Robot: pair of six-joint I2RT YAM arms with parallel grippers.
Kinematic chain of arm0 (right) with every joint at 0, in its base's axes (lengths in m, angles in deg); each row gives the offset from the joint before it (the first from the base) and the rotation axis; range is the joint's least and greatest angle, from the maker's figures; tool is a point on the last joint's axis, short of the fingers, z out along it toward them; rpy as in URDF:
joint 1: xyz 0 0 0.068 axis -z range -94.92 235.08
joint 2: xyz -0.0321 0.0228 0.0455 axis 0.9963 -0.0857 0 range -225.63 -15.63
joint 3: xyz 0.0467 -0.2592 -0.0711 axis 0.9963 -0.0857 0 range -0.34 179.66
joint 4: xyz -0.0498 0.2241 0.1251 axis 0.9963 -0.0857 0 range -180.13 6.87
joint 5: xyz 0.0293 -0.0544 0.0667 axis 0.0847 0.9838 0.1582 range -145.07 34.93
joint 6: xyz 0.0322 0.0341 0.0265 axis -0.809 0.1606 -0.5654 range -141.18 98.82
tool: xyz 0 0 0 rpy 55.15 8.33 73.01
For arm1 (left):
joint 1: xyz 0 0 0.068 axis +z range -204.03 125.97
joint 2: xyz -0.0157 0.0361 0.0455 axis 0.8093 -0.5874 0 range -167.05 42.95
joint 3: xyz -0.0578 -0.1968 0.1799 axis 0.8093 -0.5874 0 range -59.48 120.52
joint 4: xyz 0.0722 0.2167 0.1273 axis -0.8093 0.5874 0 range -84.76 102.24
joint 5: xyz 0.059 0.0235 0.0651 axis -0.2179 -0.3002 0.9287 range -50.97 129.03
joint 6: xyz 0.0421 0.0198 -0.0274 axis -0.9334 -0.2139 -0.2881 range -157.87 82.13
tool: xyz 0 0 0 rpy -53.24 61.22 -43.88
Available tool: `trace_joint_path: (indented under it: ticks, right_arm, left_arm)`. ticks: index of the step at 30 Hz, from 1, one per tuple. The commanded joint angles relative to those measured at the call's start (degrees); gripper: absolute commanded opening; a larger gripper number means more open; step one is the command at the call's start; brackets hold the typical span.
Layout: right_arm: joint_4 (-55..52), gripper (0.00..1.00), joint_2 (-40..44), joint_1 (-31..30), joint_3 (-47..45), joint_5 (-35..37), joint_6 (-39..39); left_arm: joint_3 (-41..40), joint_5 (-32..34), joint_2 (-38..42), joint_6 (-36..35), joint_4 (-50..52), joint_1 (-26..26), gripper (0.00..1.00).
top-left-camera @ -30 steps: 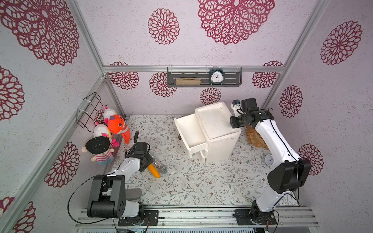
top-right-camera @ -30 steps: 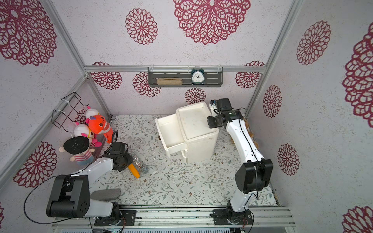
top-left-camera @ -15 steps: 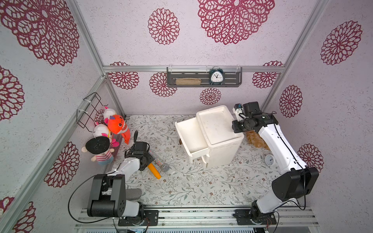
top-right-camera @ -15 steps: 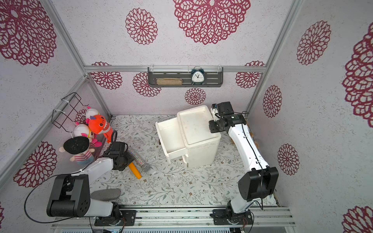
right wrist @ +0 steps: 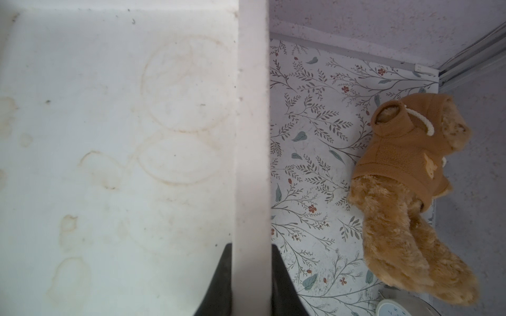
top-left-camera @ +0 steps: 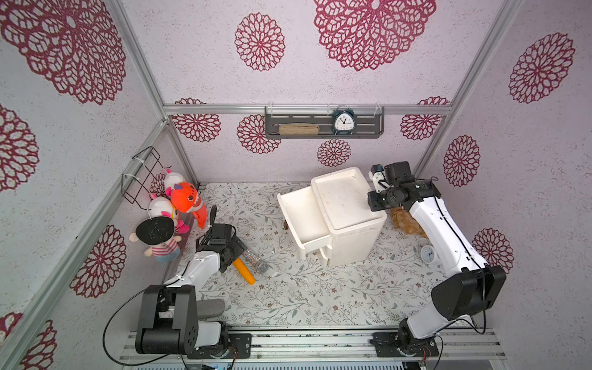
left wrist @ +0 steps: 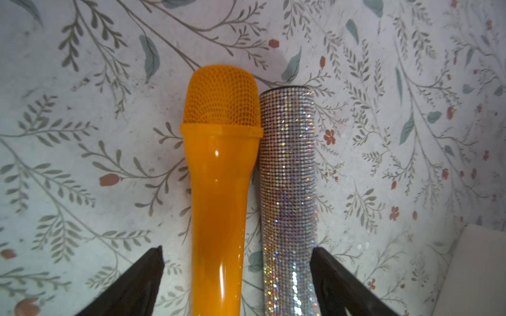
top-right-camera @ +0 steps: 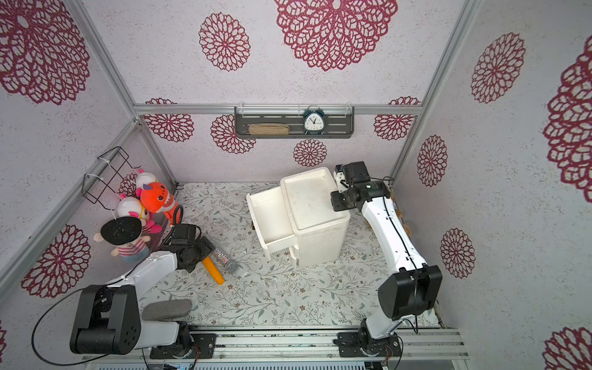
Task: Take the microphone out of the drawer
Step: Place the microphone at the center of the board, then close the drawer of the storage box.
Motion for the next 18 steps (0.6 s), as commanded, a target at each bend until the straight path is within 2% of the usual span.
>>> trace_joint_path:
  ticks: [1,4,9,18]
  right_arm:
    - [2.98,0.13,3.81,-1.74,-0.02,-4.6,1.44]
    - [4.33,0.12,3.86,-1.72,-1.03,-5.93,1.4]
    - [9.13,0.08,4.0,-1.77,-4.19,-10.36,3.43]
    - [11.04,0.01,2.29,-1.55,-2.38,-13.68,0.98]
  left_arm:
    - [2.95,0.35,3.59,0.42,2.11,0.46,0.98]
    - [5.55,-2.48,3.79,-1.7,2.86,0.47,0.97]
    - [11.02,-14.22,-0.56,-6.38,3.8,-0.36,0.97]
    - [17.76,-21.74,-4.61,-9.56,4.29,-7.95,0.97]
